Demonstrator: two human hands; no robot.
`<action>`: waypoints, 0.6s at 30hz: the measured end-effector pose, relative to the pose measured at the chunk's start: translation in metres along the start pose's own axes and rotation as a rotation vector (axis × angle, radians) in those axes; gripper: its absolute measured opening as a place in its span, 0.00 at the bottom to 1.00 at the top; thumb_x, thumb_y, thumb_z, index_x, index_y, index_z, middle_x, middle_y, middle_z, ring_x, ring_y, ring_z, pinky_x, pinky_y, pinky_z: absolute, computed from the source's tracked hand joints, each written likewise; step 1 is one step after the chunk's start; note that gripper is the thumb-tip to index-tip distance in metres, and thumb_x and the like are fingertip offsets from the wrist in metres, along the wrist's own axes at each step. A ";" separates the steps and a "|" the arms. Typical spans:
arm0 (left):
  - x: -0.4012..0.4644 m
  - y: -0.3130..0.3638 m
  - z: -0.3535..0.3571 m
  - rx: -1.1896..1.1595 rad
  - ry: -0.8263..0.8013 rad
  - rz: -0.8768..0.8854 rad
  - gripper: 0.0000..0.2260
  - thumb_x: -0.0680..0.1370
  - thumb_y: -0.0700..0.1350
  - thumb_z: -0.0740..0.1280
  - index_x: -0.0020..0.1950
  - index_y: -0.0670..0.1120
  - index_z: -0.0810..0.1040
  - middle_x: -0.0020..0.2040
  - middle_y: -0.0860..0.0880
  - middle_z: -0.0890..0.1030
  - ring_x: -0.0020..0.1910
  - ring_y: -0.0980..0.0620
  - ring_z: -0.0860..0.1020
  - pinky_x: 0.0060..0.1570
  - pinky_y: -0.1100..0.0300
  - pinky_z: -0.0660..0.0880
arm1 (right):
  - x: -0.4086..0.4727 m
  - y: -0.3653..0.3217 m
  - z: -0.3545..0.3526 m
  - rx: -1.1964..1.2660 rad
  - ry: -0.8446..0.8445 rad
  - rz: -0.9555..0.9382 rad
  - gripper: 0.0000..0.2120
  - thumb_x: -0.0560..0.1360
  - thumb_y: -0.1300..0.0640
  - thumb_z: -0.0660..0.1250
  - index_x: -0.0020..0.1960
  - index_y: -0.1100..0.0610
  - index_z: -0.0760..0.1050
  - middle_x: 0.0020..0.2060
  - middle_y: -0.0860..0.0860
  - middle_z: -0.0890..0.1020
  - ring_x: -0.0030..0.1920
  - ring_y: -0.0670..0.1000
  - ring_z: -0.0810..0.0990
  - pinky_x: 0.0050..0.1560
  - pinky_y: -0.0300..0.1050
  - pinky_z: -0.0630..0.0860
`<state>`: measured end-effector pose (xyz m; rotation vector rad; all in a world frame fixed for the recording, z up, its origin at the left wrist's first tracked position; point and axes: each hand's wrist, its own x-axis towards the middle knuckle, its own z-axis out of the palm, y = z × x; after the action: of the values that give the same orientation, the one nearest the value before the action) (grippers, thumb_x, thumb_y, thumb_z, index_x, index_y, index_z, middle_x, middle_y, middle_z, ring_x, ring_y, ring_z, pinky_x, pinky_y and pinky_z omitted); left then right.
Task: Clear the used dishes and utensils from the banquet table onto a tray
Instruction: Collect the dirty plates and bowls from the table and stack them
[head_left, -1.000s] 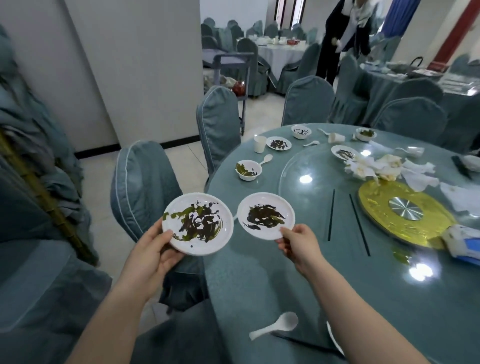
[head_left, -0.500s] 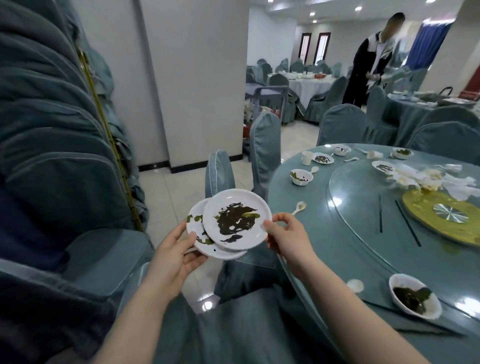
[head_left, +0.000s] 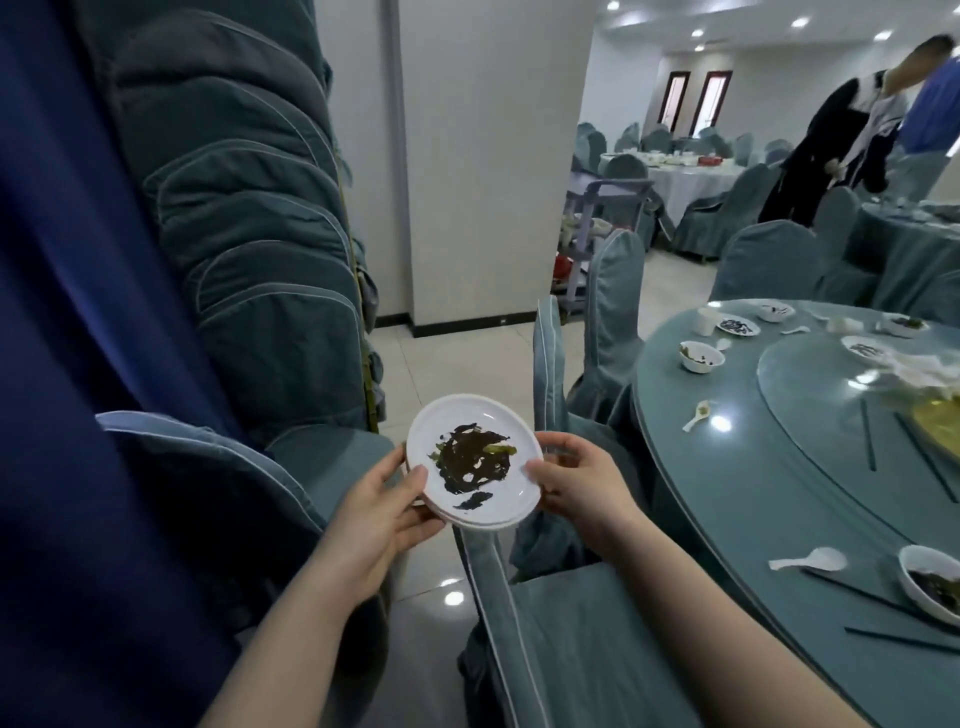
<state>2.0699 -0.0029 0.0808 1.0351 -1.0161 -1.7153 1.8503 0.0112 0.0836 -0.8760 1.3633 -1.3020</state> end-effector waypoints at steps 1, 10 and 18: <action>0.002 0.001 -0.006 -0.012 0.012 0.004 0.24 0.77 0.41 0.66 0.73 0.49 0.67 0.50 0.46 0.85 0.47 0.48 0.84 0.38 0.58 0.80 | 0.003 -0.001 0.006 -0.006 -0.011 -0.006 0.14 0.69 0.68 0.70 0.53 0.56 0.79 0.40 0.55 0.86 0.39 0.55 0.86 0.35 0.42 0.79; 0.056 0.014 -0.028 -0.047 0.062 -0.038 0.22 0.79 0.36 0.63 0.72 0.48 0.68 0.50 0.44 0.84 0.42 0.48 0.85 0.34 0.57 0.80 | 0.049 -0.009 0.026 -0.009 -0.027 -0.004 0.09 0.71 0.67 0.70 0.49 0.57 0.82 0.42 0.55 0.86 0.41 0.53 0.86 0.37 0.40 0.79; 0.180 0.054 -0.008 0.008 -0.022 -0.031 0.16 0.79 0.35 0.61 0.63 0.51 0.72 0.42 0.48 0.86 0.39 0.50 0.85 0.31 0.60 0.79 | 0.146 -0.056 0.011 -0.062 0.104 -0.059 0.06 0.75 0.62 0.69 0.50 0.59 0.82 0.37 0.53 0.84 0.36 0.48 0.80 0.39 0.40 0.80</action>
<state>2.0408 -0.1882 0.0891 1.0437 -1.0265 -1.7524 1.8211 -0.1404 0.1131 -0.9071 1.4753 -1.3735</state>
